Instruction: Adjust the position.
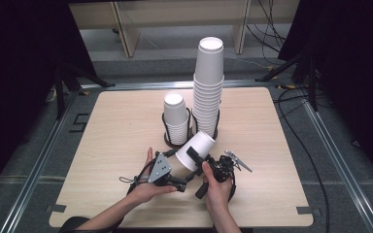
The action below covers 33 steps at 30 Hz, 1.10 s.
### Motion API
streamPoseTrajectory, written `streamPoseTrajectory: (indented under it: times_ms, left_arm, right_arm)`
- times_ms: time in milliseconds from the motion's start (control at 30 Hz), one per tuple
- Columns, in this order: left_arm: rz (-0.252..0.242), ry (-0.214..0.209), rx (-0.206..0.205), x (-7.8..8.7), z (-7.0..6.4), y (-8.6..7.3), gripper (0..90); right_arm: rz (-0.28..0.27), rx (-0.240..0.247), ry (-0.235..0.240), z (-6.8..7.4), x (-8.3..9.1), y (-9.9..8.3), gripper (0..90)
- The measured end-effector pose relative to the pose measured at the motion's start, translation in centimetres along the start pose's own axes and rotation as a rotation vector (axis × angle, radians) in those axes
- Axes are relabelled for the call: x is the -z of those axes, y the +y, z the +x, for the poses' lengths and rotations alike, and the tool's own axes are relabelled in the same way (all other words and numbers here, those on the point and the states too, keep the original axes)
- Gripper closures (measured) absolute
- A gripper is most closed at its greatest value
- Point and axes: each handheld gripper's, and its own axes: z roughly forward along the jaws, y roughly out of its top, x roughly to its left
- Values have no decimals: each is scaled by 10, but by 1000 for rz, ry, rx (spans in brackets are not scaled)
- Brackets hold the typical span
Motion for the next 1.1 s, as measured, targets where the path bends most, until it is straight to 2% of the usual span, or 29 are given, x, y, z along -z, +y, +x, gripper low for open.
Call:
streamPoseTrajectory:
  times_ms: [33, 100, 200, 233, 267, 300, 333, 367, 400, 500, 533, 600, 633, 667, 700, 967, 1033, 1067, 1100]
  left_arm:
    - [-1, 12, -23, 0, 1, 1, 0]
    - [-9, 8, -12, -3, 0, 0, 0]
    - [4, 10, -19, -2, 0, 0, 0]
    - [1, 13, -22, -3, 0, 0, 0]
    - [1, 13, -22, -3, 0, 0, 0]
    - [-5, 11, -18, -4, 0, -1, 0]
    - [5, 8, -17, -4, 1, -1, 0]
    - [-10, 4, -9, -5, 1, -1, 0]
    - [-11, 2, -5, -5, 1, -2, 0]
    - [7, -1, -9, -4, 1, -2, 4]
    - [7, -3, -10, -4, 1, -2, 14]
    - [-9, -14, 1, -5, 1, -3, 51]
    - [12, -14, -15, -2, 2, -2, 67]
    - [12, -14, -15, -2, 2, -2, 79]
    - [6, -17, -17, -1, 1, -2, 95]
    - [4, -34, -27, 1, 2, -2, 148]
    - [5, -42, -32, 1, 3, -2, 150]
    - [-15, -47, -25, -1, 3, -3, 151]
    - [5, -42, -33, 1, 3, -2, 152]
  right_arm:
    - [2, 27, -5, -1, 0, 0, 197]
    - [4, 29, 5, 1, -1, -3, 198]
    - [2, 42, -3, 2, -2, -4, 198]
    - [14, -27, 18, 5, -1, -6, 199]
    - [14, -27, 18, 5, -1, -6, 199]
    - [7, 32, 3, 2, -1, -5, 200]
    - [9, 36, 9, 2, -1, -6, 200]
    - [6, 39, -11, 3, -3, -7, 201]
    - [14, 43, 5, 4, -3, -9, 201]
    - [19, 42, 3, 4, -3, -10, 196]
    - [27, 49, -16, 3, -3, -9, 189]
    - [24, 53, -2, 3, -3, -8, 170]
    - [34, 54, -15, 3, -4, -7, 154]
    - [34, 54, -15, 3, -4, -7, 154]
    - [34, 52, 10, 1, -4, -5, 137]
    - [25, 31, 10, -1, -4, -5, 104]
    - [31, 5, 13, -1, -3, -5, 104]
    - [28, 9, 17, -3, -2, -5, 103]
    - [24, 5, 6, -3, -2, -5, 102]
